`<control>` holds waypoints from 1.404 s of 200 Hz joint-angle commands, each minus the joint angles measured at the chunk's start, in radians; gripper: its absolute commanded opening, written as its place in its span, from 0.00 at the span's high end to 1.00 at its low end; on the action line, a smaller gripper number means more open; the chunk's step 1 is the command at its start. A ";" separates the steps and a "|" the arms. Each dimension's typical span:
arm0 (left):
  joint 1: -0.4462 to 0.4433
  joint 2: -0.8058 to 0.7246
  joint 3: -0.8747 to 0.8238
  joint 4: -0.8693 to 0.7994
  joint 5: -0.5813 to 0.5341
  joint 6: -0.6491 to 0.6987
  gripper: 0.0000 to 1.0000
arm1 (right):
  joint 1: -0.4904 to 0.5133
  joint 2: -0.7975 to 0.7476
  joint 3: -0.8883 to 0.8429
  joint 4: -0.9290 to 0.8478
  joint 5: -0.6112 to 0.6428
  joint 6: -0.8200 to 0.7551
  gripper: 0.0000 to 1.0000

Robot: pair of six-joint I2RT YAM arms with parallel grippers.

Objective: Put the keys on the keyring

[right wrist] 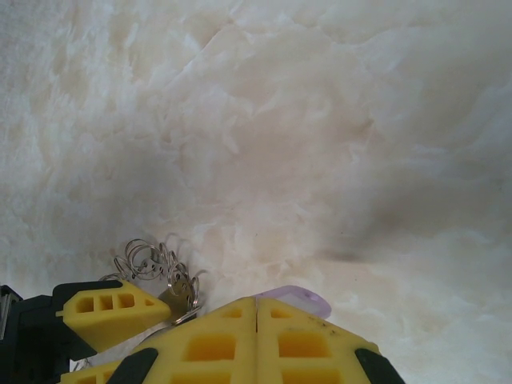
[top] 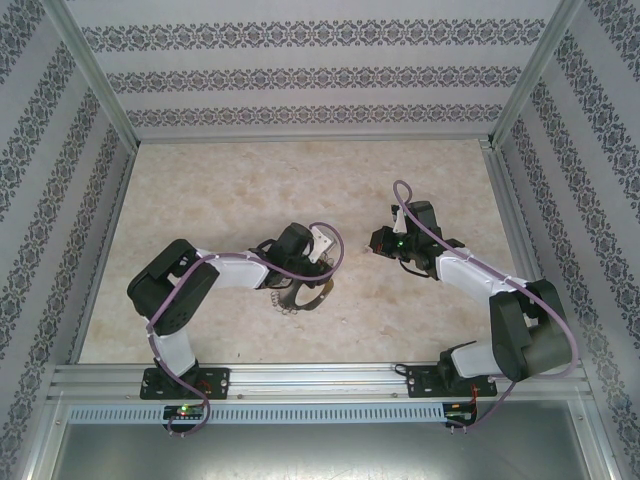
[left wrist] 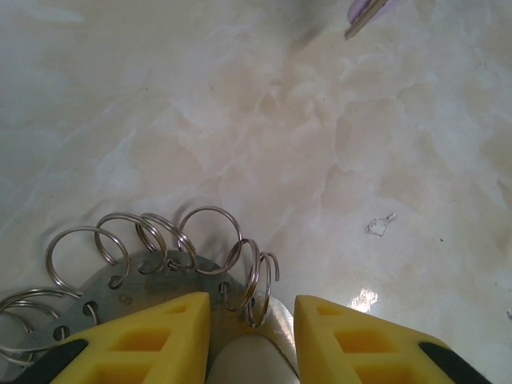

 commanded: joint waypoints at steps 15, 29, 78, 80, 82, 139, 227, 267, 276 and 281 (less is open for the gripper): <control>-0.016 0.022 0.010 0.010 0.000 0.022 0.69 | -0.007 0.006 -0.005 0.007 0.004 -0.013 1.00; -0.017 0.026 0.010 0.013 0.000 0.021 0.69 | -0.006 0.007 -0.005 0.006 0.004 -0.015 1.00; -0.017 0.042 0.023 0.018 -0.001 0.024 0.69 | -0.006 0.010 -0.004 0.006 0.004 -0.015 1.00; -0.017 0.042 0.024 0.018 -0.001 0.024 0.69 | -0.007 0.010 -0.004 0.006 0.004 -0.015 1.00; -0.017 0.043 0.025 0.017 -0.001 0.024 0.69 | -0.006 0.011 -0.004 0.006 0.004 -0.015 1.00; -0.018 0.048 0.028 0.046 0.001 0.015 0.71 | -0.007 0.014 -0.005 0.006 0.004 -0.016 1.00; -0.037 0.043 0.000 0.128 -0.048 -0.037 0.68 | -0.008 0.012 -0.004 0.002 0.002 -0.018 1.00; -0.039 0.055 -0.002 0.135 -0.065 -0.033 0.72 | -0.008 0.012 -0.005 0.004 -0.001 -0.019 1.00; -0.040 0.058 -0.002 0.135 -0.064 -0.033 0.72 | -0.008 0.010 -0.007 0.005 0.001 -0.017 1.00; -0.040 0.059 0.000 0.135 -0.065 -0.032 0.72 | -0.008 0.009 -0.007 0.004 0.001 -0.017 1.00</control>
